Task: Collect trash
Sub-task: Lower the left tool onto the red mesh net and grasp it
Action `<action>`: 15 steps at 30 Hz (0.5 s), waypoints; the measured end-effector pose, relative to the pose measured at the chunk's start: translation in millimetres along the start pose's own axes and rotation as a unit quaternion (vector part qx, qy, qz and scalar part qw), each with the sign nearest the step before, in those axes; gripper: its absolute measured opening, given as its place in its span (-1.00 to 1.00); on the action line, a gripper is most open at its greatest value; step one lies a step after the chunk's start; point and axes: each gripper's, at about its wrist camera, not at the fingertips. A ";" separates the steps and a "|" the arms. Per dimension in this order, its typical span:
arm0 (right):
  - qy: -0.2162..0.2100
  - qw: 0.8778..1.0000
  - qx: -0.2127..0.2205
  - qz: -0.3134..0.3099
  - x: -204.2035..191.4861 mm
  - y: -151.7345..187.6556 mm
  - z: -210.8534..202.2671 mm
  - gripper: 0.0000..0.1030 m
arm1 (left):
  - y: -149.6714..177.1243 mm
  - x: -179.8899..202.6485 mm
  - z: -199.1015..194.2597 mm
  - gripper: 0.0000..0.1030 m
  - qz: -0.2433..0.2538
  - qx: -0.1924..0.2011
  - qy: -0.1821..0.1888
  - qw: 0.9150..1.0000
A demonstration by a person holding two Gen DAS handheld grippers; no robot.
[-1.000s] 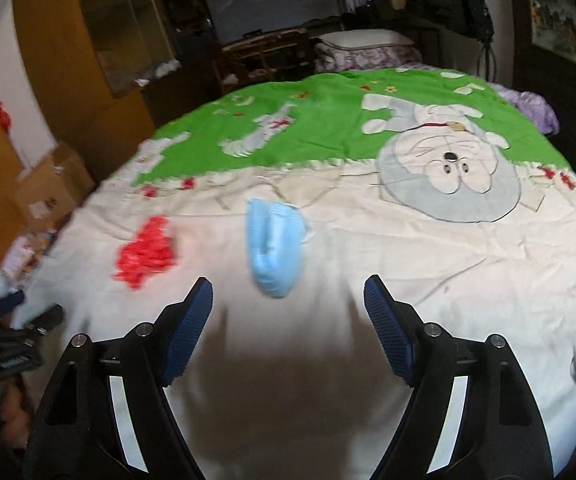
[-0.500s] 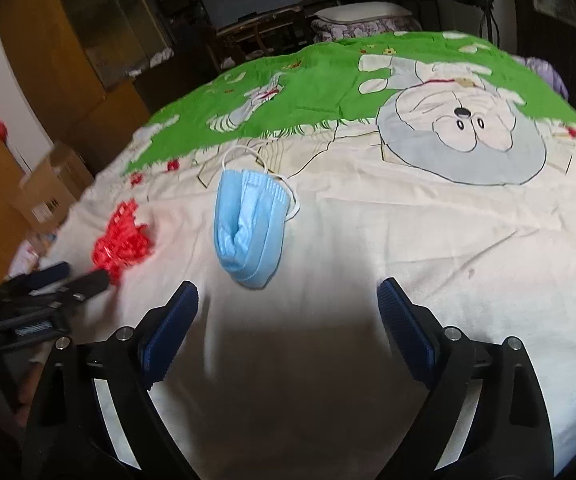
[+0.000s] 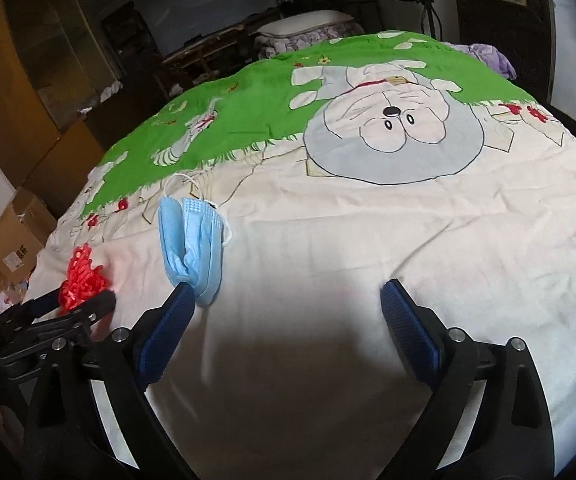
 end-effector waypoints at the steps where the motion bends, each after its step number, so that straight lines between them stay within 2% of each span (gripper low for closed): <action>1: -0.004 1.000 0.000 0.004 1.6 -0.5 -0.2 0.80 | 0.3 1.1 1.3 0.89 0.002 0.002 -0.004 1.000; 3: -0.010 1.000 0.001 0.009 4.0 -0.1 -0.9 0.80 | 1.1 2.5 4.3 0.91 0.004 0.006 -0.009 1.000; 9: -0.011 1.000 0.003 0.009 4.0 1.0 -1.2 0.81 | 3.4 -7.4 11.0 0.91 -0.026 -0.002 0.021 0.999; 15: -0.011 1.000 0.003 0.009 3.9 1.1 -1.1 0.81 | 4.5 -3.5 10.3 0.91 -0.022 0.001 0.012 1.000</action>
Point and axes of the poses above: each gripper's, at about its wrist camera, not at the fingertips, and z roughly the way its jaws point, x to its right, y to its underside, and after that the axes turned 8 degrees about z, right-handed
